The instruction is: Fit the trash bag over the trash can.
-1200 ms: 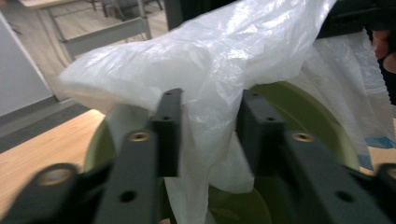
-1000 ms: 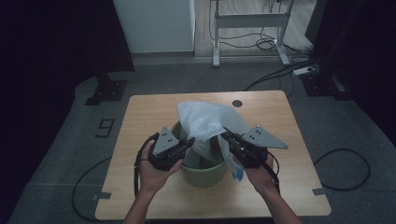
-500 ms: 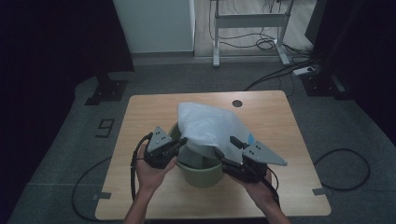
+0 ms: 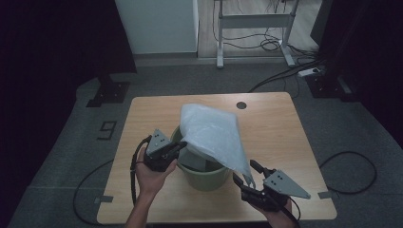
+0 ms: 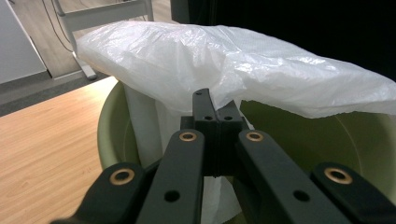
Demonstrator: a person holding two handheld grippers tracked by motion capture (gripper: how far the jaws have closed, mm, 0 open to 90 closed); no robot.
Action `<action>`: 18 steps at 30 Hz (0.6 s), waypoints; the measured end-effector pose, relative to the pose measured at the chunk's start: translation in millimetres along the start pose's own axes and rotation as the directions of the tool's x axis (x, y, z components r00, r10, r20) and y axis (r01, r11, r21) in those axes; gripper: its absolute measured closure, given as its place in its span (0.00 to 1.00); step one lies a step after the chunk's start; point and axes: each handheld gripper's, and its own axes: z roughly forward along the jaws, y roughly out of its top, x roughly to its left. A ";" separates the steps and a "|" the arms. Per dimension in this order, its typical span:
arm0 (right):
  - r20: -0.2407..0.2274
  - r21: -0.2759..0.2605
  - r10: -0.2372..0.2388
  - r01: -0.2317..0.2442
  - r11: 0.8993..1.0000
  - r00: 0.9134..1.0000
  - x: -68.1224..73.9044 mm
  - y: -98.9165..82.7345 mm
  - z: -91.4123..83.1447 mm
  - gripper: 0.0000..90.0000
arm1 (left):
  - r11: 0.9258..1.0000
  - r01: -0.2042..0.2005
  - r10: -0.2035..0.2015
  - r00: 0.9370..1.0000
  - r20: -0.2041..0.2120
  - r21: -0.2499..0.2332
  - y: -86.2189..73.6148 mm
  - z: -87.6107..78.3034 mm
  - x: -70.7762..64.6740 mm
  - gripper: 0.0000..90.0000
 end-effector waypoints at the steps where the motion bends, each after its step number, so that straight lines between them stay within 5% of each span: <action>1: 0.001 -0.002 0.014 -0.014 1.000 1.000 -2.8 -4.6 -1.3 0.32 | 1.000 0.003 -0.003 1.000 0.001 -0.001 -0.2 -0.5 0.5 1.00; 8: 0.035 0.039 0.058 -0.059 0.998 0.998 -12.9 -31.2 2.5 0.32 | 1.000 0.006 -0.006 1.000 0.000 0.003 -1.6 -1.2 1.6 1.00; 11: 0.066 0.043 0.063 -0.065 0.997 0.996 -18.3 -37.1 4.3 0.40 | 1.000 0.009 -0.009 1.000 -0.001 0.000 -1.7 -2.3 2.6 1.00; 12: 0.082 0.042 0.064 -0.068 0.997 0.995 -20.0 -38.6 4.4 0.46 | 1.000 0.009 -0.009 1.000 -0.001 -0.001 -1.8 -2.9 2.8 1.00; 13: 0.091 0.039 0.062 -0.065 0.997 0.994 -24.1 -39.9 4.3 0.63 | 1.000 0.009 -0.009 1.000 0.003 -0.003 -2.2 -4.0 3.0 1.00; 14: 0.091 0.039 0.062 -0.065 0.997 0.994 -24.1 -39.9 4.3 0.63 | 1.000 0.009 -0.009 1.000 0.003 -0.003 -2.2 -4.0 3.0 1.00; 15: 0.092 0.036 0.050 -0.054 0.998 0.994 -27.4 -38.5 4.6 0.77 | 1.000 0.008 -0.008 1.000 0.005 -0.003 -2.4 -4.4 2.7 1.00; 16: 0.092 0.036 0.050 -0.054 0.998 0.994 -27.4 -38.5 4.6 0.77 | 1.000 0.007 -0.007 1.000 0.007 -0.003 -2.5 -4.5 2.3 1.00; 18: 0.107 0.024 0.041 -0.044 0.999 0.993 -31.2 -30.9 4.7 0.92 | 1.000 0.004 -0.004 1.000 0.010 -0.003 -3.0 -4.8 1.2 1.00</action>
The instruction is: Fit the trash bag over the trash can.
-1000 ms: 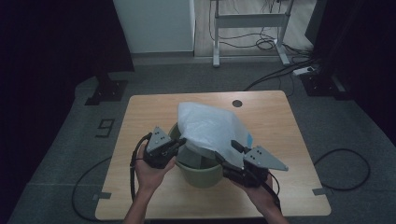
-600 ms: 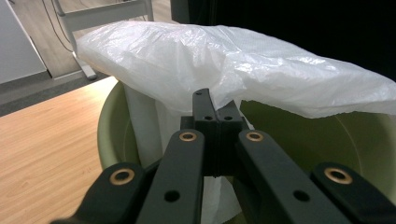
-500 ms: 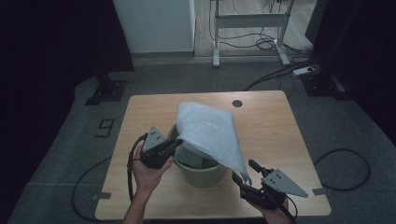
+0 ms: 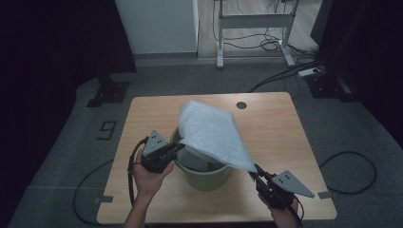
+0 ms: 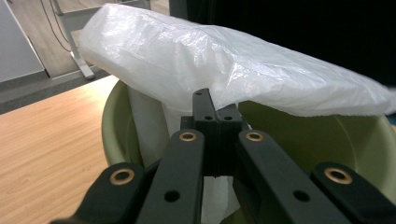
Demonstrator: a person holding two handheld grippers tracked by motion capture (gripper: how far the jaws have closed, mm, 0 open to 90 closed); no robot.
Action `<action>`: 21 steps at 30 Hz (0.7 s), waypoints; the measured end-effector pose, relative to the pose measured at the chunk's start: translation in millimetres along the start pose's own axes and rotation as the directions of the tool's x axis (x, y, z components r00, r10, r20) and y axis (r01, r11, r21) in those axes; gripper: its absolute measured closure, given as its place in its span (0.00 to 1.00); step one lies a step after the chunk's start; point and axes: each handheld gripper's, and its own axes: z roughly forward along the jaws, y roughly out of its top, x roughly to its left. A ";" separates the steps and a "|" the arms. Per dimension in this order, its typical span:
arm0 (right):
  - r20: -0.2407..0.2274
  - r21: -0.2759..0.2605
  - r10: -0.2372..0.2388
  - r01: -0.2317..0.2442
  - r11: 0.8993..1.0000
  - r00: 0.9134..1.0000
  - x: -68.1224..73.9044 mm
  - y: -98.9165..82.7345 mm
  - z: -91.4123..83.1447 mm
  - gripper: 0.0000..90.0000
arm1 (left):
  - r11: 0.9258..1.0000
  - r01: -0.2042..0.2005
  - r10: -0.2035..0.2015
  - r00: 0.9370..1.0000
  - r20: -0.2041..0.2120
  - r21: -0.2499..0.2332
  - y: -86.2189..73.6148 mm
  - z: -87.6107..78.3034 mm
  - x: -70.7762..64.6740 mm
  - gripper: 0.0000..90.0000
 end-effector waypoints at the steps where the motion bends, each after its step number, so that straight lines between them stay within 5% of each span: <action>1: 0.000 0.000 0.000 0.000 1.000 1.000 0.0 0.0 0.0 0.92 | 1.000 -0.002 0.002 1.000 0.003 0.000 -0.3 -0.1 -0.5 1.00; 9: 0.054 -0.118 -0.011 0.017 0.993 0.998 -8.3 42.7 -12.3 0.99 | 0.999 -0.031 0.030 0.997 0.066 0.013 -2.4 2.3 -9.9 1.00; 11: 0.060 -0.152 -0.018 0.027 0.988 0.998 -8.0 55.3 -15.9 0.99 | 0.999 -0.029 0.028 0.994 0.110 0.014 -4.3 3.9 -14.3 1.00; 21: 0.037 -0.270 -0.052 0.060 0.961 0.998 4.5 105.1 -20.9 0.99 | 0.999 -0.042 0.038 0.985 0.171 0.021 -9.6 3.0 -25.5 1.00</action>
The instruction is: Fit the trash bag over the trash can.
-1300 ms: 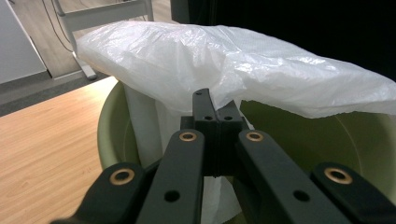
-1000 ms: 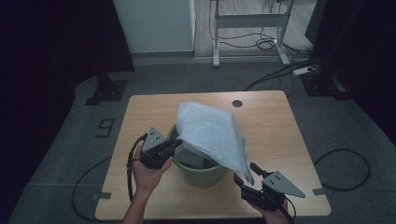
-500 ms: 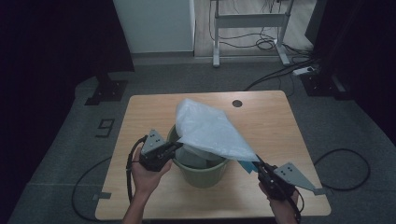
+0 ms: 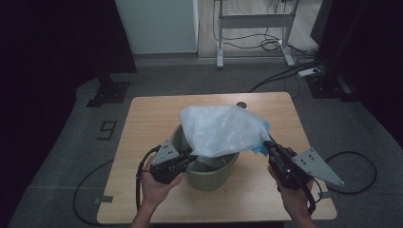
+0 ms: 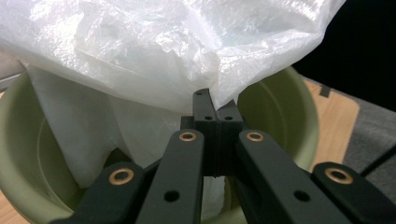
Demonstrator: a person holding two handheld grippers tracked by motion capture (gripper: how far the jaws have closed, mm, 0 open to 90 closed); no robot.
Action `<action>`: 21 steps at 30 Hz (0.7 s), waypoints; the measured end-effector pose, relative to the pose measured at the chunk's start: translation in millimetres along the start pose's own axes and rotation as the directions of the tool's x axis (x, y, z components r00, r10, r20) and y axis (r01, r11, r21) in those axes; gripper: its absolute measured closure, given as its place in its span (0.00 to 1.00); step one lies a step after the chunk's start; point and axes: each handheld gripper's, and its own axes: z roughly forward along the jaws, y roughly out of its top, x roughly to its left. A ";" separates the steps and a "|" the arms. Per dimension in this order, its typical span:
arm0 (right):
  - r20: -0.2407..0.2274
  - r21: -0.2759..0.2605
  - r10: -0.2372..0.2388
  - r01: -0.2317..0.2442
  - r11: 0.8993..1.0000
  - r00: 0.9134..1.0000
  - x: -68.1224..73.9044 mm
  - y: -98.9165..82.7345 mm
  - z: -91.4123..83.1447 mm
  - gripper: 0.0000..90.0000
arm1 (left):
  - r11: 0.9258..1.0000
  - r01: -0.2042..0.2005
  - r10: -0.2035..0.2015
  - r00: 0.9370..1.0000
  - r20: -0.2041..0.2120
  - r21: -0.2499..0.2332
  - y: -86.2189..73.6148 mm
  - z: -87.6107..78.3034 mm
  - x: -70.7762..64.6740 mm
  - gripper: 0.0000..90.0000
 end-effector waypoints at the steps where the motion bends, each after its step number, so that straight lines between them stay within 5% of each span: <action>1: -0.003 -0.004 -0.003 0.003 1.000 1.000 1.8 2.4 1.5 0.99 | 1.000 0.001 -0.001 1.000 0.007 -0.001 -0.1 -1.7 0.0 0.95; 3: -0.015 -0.009 -0.005 0.005 1.000 1.000 5.1 5.8 4.4 0.99 | 1.000 -0.012 0.011 1.000 -0.027 -0.023 -0.3 -6.3 -2.3 0.75; 10: -0.038 -0.033 -0.016 0.015 0.999 0.999 15.9 16.1 3.9 0.99 | 0.998 -0.037 0.033 0.996 -0.087 -0.051 8.2 -18.9 -10.7 0.41; 21: -0.065 -0.012 -0.015 0.014 1.000 0.998 19.3 17.7 9.5 0.99 | 0.996 -0.069 0.066 0.996 -0.056 -0.055 24.2 -12.0 -18.3 0.36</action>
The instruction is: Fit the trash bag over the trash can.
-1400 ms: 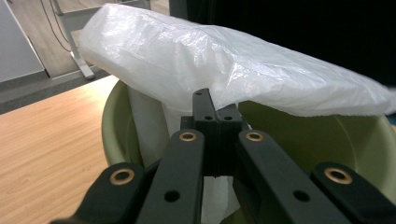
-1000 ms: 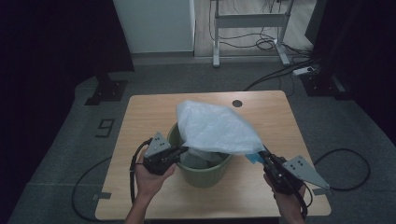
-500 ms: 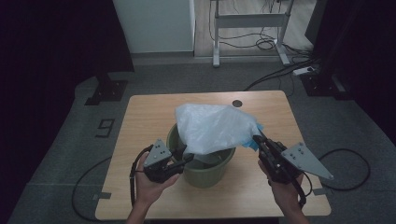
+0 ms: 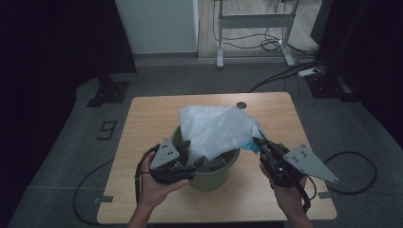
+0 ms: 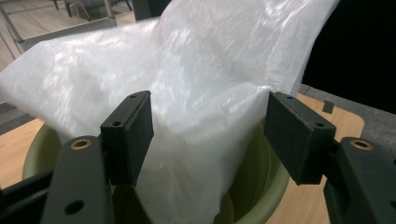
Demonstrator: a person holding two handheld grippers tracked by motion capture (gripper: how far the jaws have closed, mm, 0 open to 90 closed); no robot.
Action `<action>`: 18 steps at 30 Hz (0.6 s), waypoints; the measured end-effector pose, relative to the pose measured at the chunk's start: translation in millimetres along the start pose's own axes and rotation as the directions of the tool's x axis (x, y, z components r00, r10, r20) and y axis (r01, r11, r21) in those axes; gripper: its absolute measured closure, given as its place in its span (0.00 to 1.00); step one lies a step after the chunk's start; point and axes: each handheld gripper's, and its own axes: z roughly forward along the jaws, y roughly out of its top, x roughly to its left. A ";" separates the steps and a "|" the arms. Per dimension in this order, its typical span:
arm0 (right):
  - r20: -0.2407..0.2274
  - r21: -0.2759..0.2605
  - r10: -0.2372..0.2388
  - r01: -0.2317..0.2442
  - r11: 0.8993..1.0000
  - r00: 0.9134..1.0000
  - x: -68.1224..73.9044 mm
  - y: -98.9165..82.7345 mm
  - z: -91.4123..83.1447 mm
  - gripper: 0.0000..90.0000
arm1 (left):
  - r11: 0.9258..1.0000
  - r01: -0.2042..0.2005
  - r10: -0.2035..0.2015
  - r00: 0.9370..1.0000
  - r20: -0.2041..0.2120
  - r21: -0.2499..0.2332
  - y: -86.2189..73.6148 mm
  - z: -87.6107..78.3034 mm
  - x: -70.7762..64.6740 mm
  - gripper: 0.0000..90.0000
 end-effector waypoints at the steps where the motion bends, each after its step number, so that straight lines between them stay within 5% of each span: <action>1: -0.010 0.007 0.005 -0.005 1.000 1.000 0.8 -1.6 3.2 0.99 | 1.000 -0.001 0.001 1.000 0.004 0.001 0.9 0.4 -0.1 0.36; 18: -0.117 0.088 -0.010 0.021 0.996 0.993 27.7 -21.5 40.0 0.99 | 1.000 -0.006 0.006 0.998 0.060 -0.006 8.6 4.5 -4.7 0.38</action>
